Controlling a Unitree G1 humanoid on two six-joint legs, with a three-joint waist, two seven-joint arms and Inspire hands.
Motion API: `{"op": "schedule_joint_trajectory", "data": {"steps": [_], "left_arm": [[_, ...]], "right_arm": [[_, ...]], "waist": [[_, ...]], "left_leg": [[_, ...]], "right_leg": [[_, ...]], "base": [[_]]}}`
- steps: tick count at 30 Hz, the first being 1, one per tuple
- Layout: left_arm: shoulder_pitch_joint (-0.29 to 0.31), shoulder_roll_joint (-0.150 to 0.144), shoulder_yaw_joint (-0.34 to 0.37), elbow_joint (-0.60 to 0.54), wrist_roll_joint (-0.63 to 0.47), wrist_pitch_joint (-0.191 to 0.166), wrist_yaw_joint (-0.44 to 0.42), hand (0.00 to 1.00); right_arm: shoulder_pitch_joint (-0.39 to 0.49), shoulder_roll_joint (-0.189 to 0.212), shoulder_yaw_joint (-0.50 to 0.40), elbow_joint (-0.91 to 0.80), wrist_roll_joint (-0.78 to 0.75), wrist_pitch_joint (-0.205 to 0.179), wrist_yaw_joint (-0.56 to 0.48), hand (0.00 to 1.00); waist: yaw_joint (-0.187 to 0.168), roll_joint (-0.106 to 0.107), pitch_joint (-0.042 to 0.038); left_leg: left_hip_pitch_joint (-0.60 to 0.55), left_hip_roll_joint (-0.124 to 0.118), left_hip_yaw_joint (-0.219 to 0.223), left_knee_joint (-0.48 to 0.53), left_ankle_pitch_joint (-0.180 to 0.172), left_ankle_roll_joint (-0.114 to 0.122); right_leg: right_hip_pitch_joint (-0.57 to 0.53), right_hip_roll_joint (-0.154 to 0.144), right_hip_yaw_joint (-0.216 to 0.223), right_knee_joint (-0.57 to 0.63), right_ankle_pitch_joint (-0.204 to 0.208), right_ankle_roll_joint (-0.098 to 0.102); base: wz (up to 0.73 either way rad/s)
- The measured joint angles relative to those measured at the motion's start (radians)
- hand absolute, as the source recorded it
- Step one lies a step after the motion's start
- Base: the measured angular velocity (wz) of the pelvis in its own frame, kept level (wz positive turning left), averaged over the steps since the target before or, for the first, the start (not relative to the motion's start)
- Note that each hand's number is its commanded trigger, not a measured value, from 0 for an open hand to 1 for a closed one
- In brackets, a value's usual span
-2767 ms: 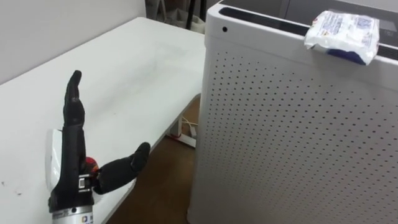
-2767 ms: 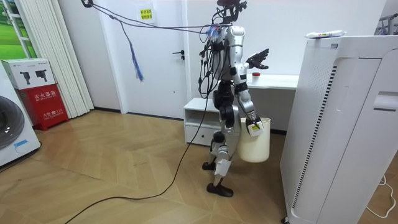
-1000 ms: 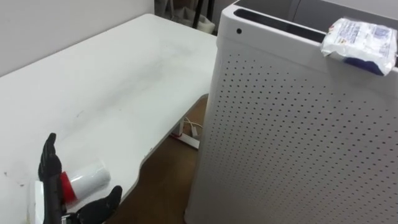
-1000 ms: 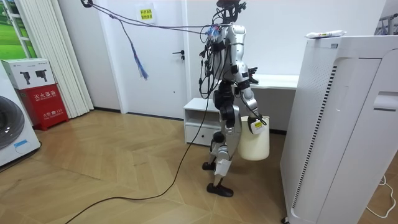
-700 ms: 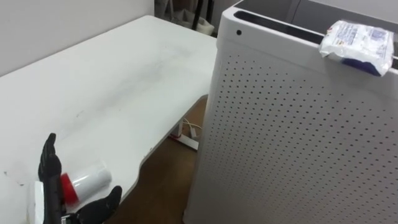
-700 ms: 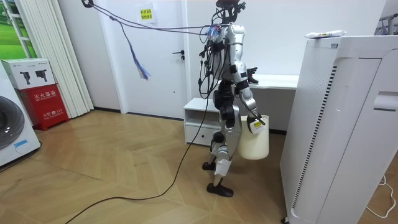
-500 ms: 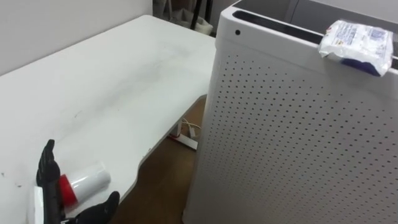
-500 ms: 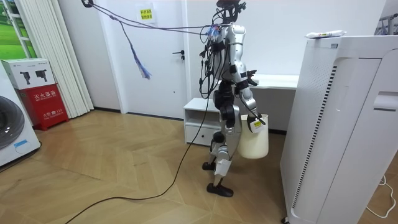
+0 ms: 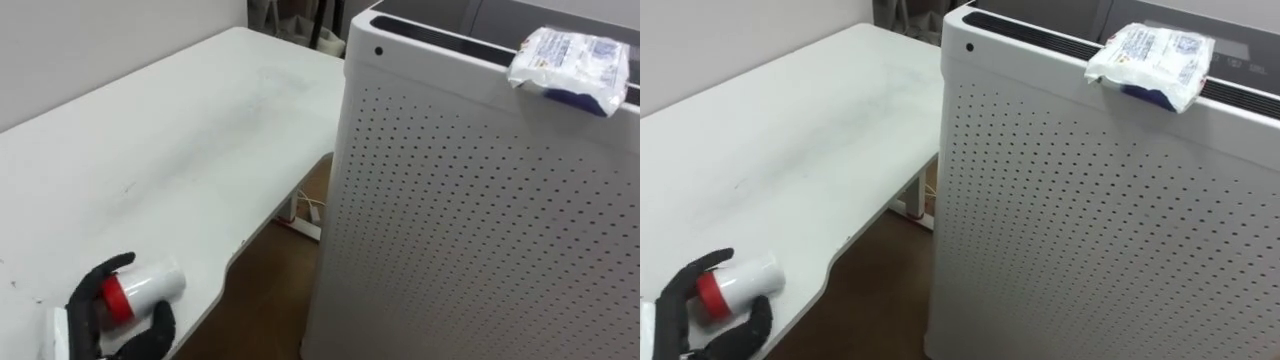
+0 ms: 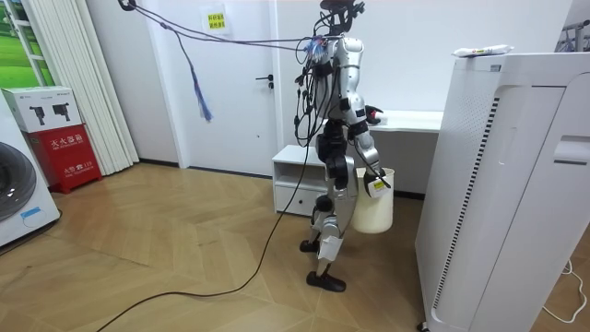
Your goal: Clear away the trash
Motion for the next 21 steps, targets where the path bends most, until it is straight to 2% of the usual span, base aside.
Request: {"op": "schedule_joint_trajectory", "data": {"steps": [5,10,12,16,19,21], "left_arm": [[-0.044,0.029,0.011,0.037,0.009,0.025,0.003,1.0],[-0.051,0.032,0.012,0.062,0.01,0.037,0.006,1.0],[-0.055,0.029,0.012,0.076,0.009,0.044,0.006,1.0],[-0.055,0.026,0.015,0.089,0.008,0.044,0.007,1.0],[-0.053,0.012,0.019,0.076,-0.007,0.047,-0.001,1.0],[-0.061,-0.006,0.016,0.067,-0.062,0.04,-0.031,1.0]], "right_arm": [[-0.001,0.0,-0.001,0.0,0.0,0.008,0.0,1.0],[-0.002,-0.006,-0.001,0.0,-0.001,0.022,0.0,1.0],[-0.003,-0.007,-0.002,0.0,-0.001,0.029,-0.002,1.0],[-0.003,-0.008,-0.003,-0.004,-0.001,0.04,-0.002,1.0],[-0.006,-0.009,-0.002,-0.008,0.0,0.041,-0.001,1.0],[-0.011,-0.009,-0.002,-0.01,0.001,0.04,-0.001,1.0]], "waist": [[-0.005,-0.001,-0.0009],[-0.009,0.007,-0.0039],[-0.013,0.015,-0.0075],[-0.016,0.019,-0.0063],[-0.023,0.021,-0.0072],[-0.024,0.019,-0.0077]], "left_leg": [[0.01,-0.001,0.002,0.003,0.0,0.0],[0.019,0.0,0.006,-0.01,0.0,0.0],[0.026,0.0,0.011,-0.012,0.0,0.001],[0.036,0.0,0.015,-0.019,0.001,0.001],[0.035,-0.001,0.015,-0.019,0.001,0.001],[0.034,0.0,0.019,-0.018,0.001,0.001]], "right_leg": [[0.007,-0.002,0.001,0.0,0.0,0.0],[0.012,-0.002,0.003,0.0,0.0,0.0],[0.016,-0.002,0.005,0.0,0.0,0.0],[0.021,-0.001,0.012,-0.001,0.0,0.001],[0.02,-0.002,0.012,0.0,0.0,0.001],[0.016,-0.002,0.016,0.002,0.0,0.001]], "base": [[-0.01],[-0.02],[-0.05],[-0.03],[0.0],[-0.05]]}}
